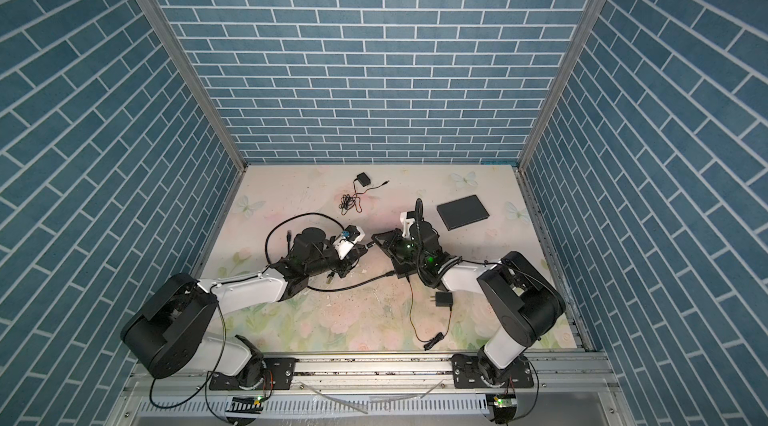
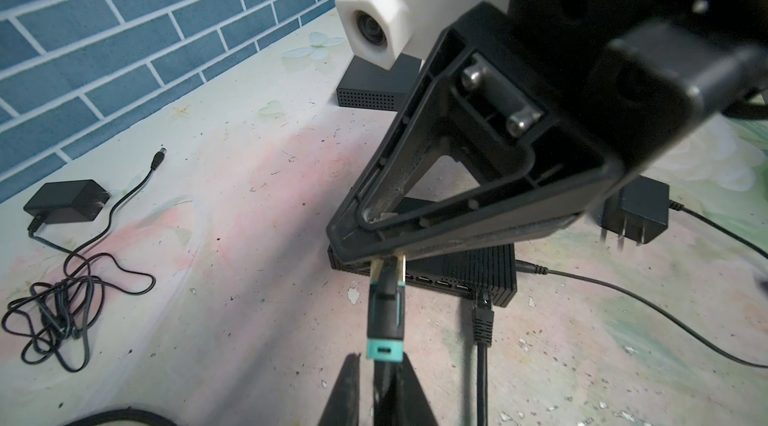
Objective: Insert the plug into the switch port
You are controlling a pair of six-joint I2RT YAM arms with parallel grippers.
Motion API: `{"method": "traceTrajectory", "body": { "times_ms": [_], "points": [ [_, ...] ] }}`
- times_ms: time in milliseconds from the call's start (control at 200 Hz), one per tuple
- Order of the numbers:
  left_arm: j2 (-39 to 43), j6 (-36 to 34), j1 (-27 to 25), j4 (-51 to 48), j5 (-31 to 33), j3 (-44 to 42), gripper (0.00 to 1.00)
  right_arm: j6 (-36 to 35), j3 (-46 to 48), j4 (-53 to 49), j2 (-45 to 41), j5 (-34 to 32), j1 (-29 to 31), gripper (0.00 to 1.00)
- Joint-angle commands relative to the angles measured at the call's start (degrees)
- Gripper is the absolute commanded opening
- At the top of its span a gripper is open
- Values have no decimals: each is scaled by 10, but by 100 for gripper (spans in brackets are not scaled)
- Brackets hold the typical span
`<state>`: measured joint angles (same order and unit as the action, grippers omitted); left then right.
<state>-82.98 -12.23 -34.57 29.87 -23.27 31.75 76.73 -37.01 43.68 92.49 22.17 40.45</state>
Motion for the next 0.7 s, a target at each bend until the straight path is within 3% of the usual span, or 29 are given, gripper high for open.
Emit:
{"method": "traceTrajectory", "body": {
  "times_ms": [0, 185, 695],
  "points": [
    [-2, 6, 4, 30, -10, -1, 12, 20, -4, -6, -2, -2, 9, 5],
    [2, 2, 8, 25, -23, -1, 0, 15, 1, -15, -4, -5, 10, 7],
    [-46, -61, 33, -146, -100, 52, 0, -185, 17, -253, -128, -88, -3, 32]
  ]
}}
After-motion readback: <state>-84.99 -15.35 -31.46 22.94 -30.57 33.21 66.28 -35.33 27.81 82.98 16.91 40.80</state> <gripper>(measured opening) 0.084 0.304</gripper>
